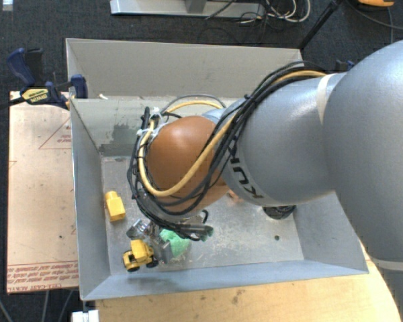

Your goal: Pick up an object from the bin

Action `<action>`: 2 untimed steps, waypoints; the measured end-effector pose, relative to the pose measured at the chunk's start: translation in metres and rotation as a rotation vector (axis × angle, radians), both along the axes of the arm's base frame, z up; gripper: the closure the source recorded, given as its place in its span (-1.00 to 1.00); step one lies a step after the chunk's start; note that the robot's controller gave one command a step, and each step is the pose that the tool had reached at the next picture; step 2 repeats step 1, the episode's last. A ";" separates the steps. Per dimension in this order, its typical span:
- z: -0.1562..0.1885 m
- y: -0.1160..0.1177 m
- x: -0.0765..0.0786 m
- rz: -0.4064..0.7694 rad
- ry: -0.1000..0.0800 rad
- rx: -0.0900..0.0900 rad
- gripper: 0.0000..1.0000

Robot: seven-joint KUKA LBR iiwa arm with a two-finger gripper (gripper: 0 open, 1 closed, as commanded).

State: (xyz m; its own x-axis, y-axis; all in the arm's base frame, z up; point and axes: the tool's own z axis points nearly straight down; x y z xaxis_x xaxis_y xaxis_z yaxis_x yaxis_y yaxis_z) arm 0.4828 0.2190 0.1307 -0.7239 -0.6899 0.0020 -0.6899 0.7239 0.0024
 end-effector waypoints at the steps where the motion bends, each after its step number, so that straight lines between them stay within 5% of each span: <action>1: 0.015 0.000 0.000 0.000 -0.001 0.000 1.00; 2: 0.015 0.000 0.000 0.000 -0.001 0.000 1.00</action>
Offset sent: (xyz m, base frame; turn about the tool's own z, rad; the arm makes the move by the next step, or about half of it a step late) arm -0.0002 0.0000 0.0614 0.0000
